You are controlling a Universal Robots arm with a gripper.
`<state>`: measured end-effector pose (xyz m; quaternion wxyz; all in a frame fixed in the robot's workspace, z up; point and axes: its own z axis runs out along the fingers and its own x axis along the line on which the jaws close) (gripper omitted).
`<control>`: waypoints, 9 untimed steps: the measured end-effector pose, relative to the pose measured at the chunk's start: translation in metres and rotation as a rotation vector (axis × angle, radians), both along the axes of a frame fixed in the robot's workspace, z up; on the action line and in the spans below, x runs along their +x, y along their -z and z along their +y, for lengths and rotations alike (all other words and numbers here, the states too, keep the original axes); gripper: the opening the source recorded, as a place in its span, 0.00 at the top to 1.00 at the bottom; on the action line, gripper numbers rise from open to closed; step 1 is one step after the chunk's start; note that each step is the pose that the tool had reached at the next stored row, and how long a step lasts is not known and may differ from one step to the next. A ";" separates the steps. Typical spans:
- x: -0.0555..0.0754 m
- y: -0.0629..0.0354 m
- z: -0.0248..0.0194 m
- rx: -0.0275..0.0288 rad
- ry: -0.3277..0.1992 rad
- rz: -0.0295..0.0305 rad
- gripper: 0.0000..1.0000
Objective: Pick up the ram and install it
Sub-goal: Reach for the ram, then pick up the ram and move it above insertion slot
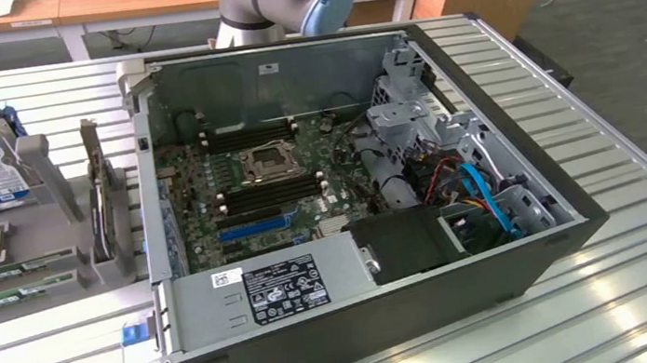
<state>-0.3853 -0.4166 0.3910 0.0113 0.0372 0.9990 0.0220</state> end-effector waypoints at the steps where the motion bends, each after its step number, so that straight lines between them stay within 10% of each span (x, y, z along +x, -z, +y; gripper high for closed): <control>1: 0.000 0.0000 -0.0009 0.0000 0.000 0.0000 0.90; 9: 0.000 0.0000 -0.0048 0.0000 0.000 0.0001 0.90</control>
